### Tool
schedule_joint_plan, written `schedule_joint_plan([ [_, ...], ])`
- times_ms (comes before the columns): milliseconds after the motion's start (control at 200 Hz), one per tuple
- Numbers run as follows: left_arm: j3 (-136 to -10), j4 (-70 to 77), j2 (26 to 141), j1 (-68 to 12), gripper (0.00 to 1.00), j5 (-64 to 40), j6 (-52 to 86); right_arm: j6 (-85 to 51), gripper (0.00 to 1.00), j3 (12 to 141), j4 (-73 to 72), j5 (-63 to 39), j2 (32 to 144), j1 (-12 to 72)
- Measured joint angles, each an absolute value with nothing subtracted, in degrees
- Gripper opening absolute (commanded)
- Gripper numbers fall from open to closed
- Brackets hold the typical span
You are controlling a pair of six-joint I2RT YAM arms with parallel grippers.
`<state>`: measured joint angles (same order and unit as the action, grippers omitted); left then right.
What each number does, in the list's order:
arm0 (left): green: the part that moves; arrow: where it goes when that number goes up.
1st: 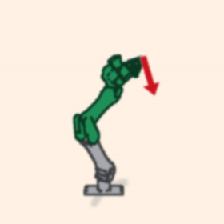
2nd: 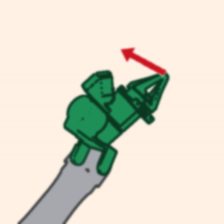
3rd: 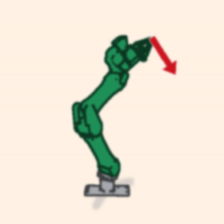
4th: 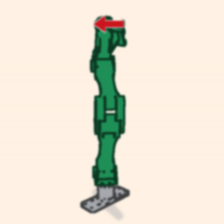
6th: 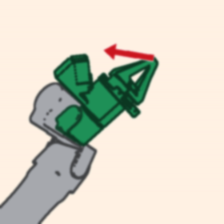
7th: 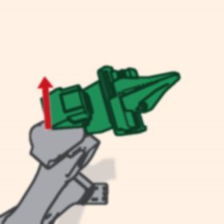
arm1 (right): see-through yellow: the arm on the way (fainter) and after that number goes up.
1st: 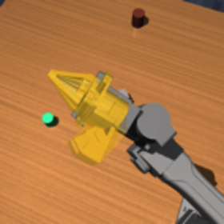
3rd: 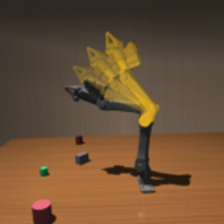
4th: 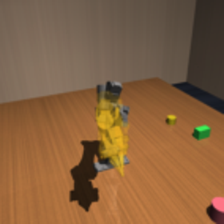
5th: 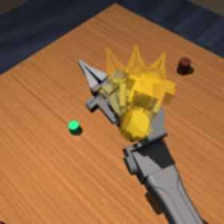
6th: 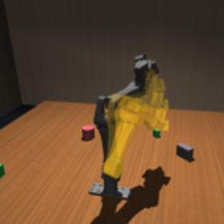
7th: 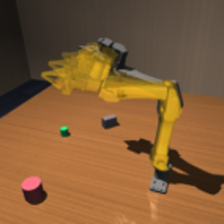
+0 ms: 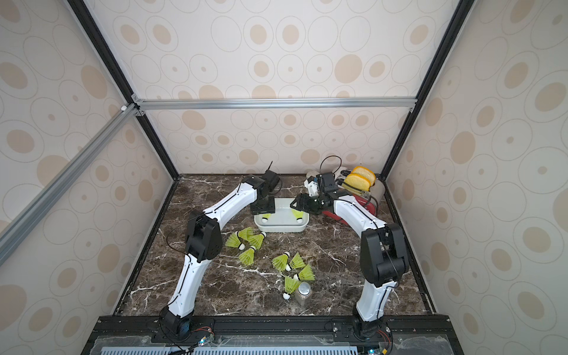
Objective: Put the shuttlecocks into the storage box
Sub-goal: Pick up the shuttlecock at the center of the board.
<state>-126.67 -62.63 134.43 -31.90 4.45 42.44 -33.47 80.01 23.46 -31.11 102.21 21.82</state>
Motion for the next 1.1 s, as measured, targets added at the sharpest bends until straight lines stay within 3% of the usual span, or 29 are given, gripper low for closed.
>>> schedule_joint_plan([
  [666,-119.5,-61.7,121.7,-31.9,0.61,3.7,44.3,-22.2,0.62,79.8,32.1,-22.4,90.6,26.1],
  [916,-112.0,-60.7,113.4,-31.9,0.61,3.1,44.4,-22.4,0.62,76.6,40.9,-12.0,82.4,36.5],
  [1102,-97.6,-58.5,100.9,-32.0,0.61,1.0,44.3,-28.3,0.63,73.5,47.9,-3.2,76.6,47.2],
])
